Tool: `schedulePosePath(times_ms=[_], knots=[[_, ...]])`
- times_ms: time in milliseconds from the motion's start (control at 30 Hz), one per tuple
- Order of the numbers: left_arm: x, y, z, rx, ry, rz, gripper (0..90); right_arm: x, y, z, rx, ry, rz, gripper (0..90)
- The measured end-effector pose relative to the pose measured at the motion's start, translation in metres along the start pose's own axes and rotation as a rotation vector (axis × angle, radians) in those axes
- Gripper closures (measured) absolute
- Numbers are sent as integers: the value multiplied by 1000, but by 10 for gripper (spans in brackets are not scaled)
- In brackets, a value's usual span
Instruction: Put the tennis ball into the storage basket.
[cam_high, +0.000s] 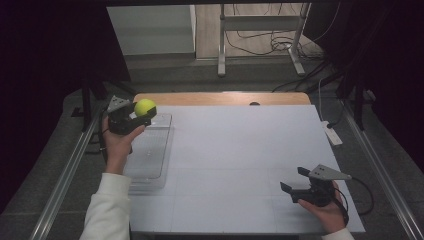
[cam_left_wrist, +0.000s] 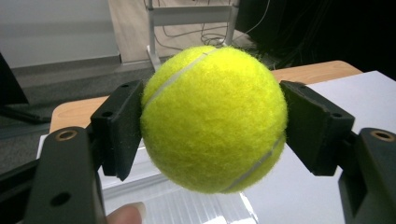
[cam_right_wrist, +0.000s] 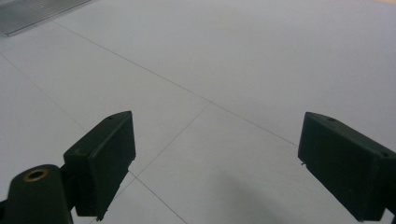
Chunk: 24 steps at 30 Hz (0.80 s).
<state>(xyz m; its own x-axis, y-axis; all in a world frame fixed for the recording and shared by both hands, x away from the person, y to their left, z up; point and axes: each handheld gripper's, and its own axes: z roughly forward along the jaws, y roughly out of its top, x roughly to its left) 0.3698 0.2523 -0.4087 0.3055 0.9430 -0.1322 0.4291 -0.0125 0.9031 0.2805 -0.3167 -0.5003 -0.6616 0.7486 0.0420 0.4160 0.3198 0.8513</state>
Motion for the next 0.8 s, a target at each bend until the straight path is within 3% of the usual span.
schedulePosePath(times_ms=[800], knots=[[19,-1,15,105,59,2,271,0,0,0,2,-1,4,117]])
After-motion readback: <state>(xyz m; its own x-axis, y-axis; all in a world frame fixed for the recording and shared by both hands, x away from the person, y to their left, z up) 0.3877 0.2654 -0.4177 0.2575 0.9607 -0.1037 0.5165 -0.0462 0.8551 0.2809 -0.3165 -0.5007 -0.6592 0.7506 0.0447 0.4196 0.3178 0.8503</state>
